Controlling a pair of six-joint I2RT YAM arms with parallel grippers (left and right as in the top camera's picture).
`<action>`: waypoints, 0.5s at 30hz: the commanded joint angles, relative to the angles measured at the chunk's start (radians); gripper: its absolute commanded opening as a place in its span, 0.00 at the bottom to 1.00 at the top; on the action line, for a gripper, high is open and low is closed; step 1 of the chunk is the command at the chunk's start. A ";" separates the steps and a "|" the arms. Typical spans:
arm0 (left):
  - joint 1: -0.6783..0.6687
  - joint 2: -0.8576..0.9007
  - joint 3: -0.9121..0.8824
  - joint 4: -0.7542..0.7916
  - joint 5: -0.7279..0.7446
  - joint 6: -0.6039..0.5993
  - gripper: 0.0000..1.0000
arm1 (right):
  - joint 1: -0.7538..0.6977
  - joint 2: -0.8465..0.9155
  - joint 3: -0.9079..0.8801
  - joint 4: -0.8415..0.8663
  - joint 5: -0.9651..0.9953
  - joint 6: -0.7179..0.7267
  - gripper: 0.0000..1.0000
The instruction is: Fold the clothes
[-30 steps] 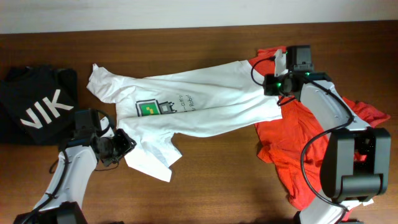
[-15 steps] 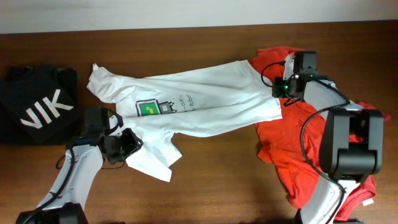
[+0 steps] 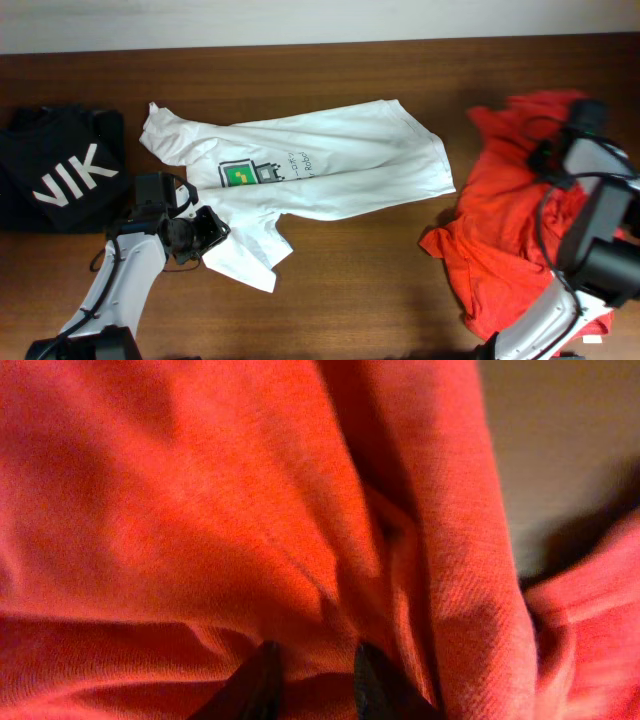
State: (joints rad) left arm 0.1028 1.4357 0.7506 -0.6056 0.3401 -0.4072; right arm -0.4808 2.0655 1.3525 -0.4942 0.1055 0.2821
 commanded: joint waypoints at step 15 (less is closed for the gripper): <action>-0.003 -0.010 0.010 0.002 -0.008 0.013 0.36 | 0.125 -0.208 0.183 -0.562 -0.364 -0.177 0.53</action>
State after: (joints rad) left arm 0.1028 1.4357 0.7506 -0.6052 0.3393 -0.4072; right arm -0.4328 1.8751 1.5322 -0.9077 -0.2352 0.1574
